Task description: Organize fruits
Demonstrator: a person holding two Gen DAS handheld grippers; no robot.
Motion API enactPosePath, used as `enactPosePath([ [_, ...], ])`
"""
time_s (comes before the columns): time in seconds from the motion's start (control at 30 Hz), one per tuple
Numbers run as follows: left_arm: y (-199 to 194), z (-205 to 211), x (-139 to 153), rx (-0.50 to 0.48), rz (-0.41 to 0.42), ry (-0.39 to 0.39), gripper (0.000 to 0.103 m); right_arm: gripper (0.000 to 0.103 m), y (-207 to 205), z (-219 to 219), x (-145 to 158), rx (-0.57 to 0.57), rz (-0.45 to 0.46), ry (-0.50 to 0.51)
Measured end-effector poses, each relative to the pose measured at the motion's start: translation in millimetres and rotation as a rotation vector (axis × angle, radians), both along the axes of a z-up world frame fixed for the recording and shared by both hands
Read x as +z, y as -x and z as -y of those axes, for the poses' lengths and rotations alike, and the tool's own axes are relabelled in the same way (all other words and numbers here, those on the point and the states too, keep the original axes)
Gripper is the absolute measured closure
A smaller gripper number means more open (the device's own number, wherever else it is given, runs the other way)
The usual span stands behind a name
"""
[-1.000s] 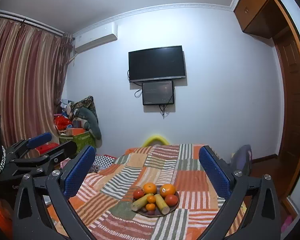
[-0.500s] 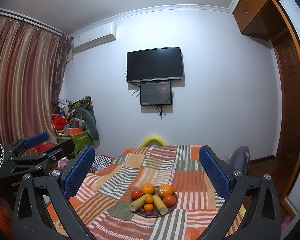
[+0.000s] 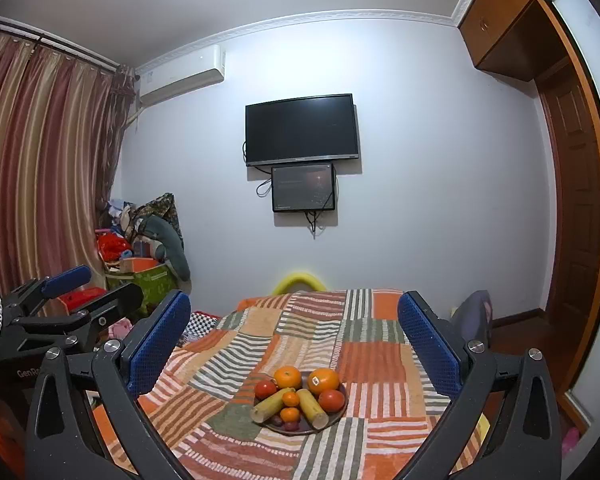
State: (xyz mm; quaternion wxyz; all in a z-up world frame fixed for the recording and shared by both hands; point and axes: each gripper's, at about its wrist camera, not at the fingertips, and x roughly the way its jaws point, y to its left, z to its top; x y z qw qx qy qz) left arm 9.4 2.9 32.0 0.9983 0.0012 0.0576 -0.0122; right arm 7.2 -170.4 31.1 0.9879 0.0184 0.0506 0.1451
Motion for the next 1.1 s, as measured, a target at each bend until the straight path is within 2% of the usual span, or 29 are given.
enactPosePath([
  [1.1, -1.3, -0.4, 1.0, 0.002, -0.013, -0.004, 0.0, 0.0, -2.6, -2.4, 1.3, -0.007, -0.012, 0.029],
])
